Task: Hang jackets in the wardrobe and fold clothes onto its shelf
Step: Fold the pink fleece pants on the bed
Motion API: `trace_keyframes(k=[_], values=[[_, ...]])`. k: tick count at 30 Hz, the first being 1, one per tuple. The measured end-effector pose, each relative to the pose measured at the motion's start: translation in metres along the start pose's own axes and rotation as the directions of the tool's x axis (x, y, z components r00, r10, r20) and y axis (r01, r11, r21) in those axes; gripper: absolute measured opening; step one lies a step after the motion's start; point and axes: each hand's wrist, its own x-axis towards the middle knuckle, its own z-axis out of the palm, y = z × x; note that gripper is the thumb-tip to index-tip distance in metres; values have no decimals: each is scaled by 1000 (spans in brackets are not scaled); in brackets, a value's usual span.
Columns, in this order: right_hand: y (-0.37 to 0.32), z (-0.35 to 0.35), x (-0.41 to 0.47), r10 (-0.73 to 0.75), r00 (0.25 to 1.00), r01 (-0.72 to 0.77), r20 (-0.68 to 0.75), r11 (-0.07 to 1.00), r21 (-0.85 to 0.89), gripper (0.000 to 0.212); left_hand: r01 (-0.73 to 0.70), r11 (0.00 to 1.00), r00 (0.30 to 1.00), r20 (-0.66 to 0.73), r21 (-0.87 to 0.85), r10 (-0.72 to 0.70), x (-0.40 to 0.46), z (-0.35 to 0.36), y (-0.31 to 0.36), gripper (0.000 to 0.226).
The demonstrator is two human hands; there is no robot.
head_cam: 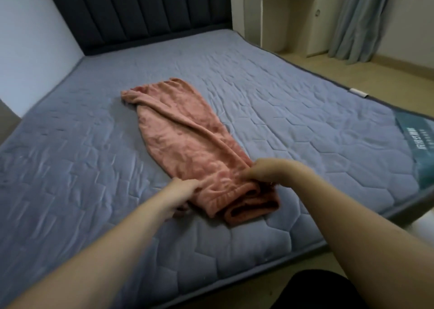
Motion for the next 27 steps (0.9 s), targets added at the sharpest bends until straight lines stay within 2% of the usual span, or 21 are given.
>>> trace_keyframes(k=[2, 4, 6, 8, 9, 11, 12, 14, 17, 19, 21, 24, 27], values=[[-7, 1, 5, -23, 1000, 23, 4, 997, -69, 36, 73, 962, 997, 20, -264, -71, 4, 1, -5, 7], [-4, -16, 2, 4, 999, -1, 44, 999, -47, 27, -4, 913, 998, -52, -408, -18, 13, -1, 6, 10], [8, -33, -5, 61, 996, -56, 60, 995, -85, 31, -116, 892, 992, -86, -436, 87, 13, 2, 22, 13], [20, -35, -11, 164, 982, -140, 93, 966, -219, 34, -154, 943, 987, 2, -297, 162, 4, 12, 23, 12], [23, -30, -13, 228, 965, -179, 132, 934, -309, 34, -152, 978, 984, 74, -142, 163, -1, 18, 18, 15], [19, -20, -11, 314, 931, -202, 184, 867, -456, 34, -115, 984, 985, 142, 138, 96, -2, 21, 7, 20], [12, -20, -7, 326, 929, -200, 178, 843, -499, 31, -92, 981, 990, 122, 173, 72, 1, 17, 7, 19], [-7, -26, 10, 283, 947, -172, 155, 850, -498, 28, -122, 985, 992, -10, 124, 124, 20, -1, 14, 36], [-44, -36, 58, 119, 990, -101, 74, 970, -220, 55, -160, 984, 952, -252, 79, 175, 69, -39, 31, 56], [-72, -29, 97, 13, 1000, -15, -16, 993, -119, 67, -146, 981, 937, -301, 126, 178, 103, -64, 37, 59], [-97, -17, 140, -60, 994, 38, -89, 974, -224, 80, -118, 978, 935, -313, 173, 168, 131, -90, 40, 61], [-125, -3, 198, -91, 986, 27, -139, 913, -406, 97, -80, 980, 929, -343, 181, 139, 167, -127, 46, 71], [-143, -1, 251, -174, 969, 88, -177, 907, -412, 99, -105, 988, 929, -344, 110, 137, 211, -162, 58, 70]])
